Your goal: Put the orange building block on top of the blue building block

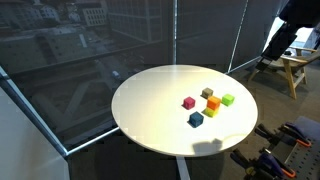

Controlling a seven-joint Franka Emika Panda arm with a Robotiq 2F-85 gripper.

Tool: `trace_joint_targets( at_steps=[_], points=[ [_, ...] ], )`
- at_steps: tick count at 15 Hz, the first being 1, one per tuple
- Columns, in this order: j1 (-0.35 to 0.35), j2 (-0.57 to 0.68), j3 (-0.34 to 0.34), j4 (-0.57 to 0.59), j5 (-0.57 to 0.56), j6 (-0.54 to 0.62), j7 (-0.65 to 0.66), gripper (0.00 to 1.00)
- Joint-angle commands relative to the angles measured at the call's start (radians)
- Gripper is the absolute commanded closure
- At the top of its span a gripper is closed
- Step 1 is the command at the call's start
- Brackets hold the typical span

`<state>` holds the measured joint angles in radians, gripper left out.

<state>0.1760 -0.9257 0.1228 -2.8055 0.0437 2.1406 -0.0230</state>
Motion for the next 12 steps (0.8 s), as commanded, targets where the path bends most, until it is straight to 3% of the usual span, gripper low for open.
trace_joint_targets(
  at_steps=[1, 12],
  points=[
    [0.002, 0.037, -0.011, 0.043, 0.006, -0.041, 0.0, 0.0],
    [-0.013, 0.133, -0.012, 0.143, 0.007, -0.03, 0.013, 0.0]
  ],
)
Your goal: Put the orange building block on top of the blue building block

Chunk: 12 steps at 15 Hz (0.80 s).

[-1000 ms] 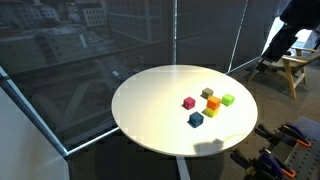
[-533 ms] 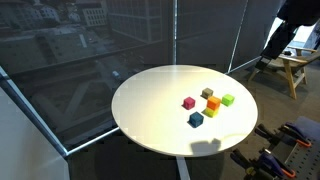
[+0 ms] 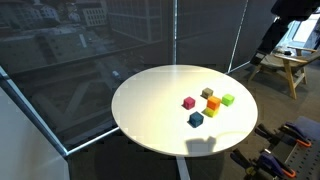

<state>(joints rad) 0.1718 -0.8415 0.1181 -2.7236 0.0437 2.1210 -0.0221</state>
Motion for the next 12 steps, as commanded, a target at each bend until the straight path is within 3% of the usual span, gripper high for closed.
trace_joint_targets(
  at_steps=[1, 12],
  points=[
    [-0.012, 0.06, -0.009, 0.075, 0.007, -0.012, 0.013, 0.0],
    [-0.035, 0.251, -0.034, 0.272, 0.011, -0.116, -0.001, 0.0]
  ],
)
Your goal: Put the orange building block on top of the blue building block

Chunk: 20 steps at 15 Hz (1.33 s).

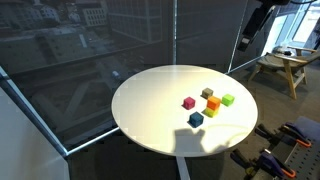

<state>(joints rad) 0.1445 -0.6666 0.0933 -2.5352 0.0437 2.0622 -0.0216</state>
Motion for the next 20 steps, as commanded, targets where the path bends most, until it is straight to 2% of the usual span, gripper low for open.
trace_joint_targets(
  at_steps=[1, 8, 20],
  points=[
    [-0.01, 0.096, -0.011, 0.099, 0.01, -0.066, -0.003, 0.0],
    [-0.012, 0.196, -0.034, 0.15, 0.017, -0.026, -0.027, 0.0],
    [-0.041, 0.299, -0.077, 0.127, 0.022, 0.143, -0.058, 0.0]
  ],
)
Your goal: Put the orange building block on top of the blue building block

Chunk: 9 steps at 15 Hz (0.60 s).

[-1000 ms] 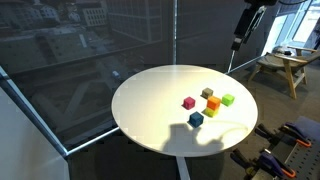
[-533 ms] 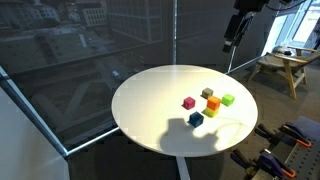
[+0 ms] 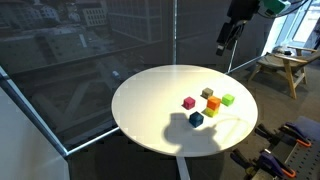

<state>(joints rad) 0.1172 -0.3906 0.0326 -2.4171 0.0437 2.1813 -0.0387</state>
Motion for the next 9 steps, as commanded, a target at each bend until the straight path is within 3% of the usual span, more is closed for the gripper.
trace_joint_targets(
  at_steps=[1, 9],
  points=[
    [-0.017, 0.03, -0.022, 0.009, 0.024, 0.032, -0.048, 0.0],
    [-0.033, 0.096, -0.049, -0.012, 0.033, 0.085, -0.094, 0.0]
  ],
)
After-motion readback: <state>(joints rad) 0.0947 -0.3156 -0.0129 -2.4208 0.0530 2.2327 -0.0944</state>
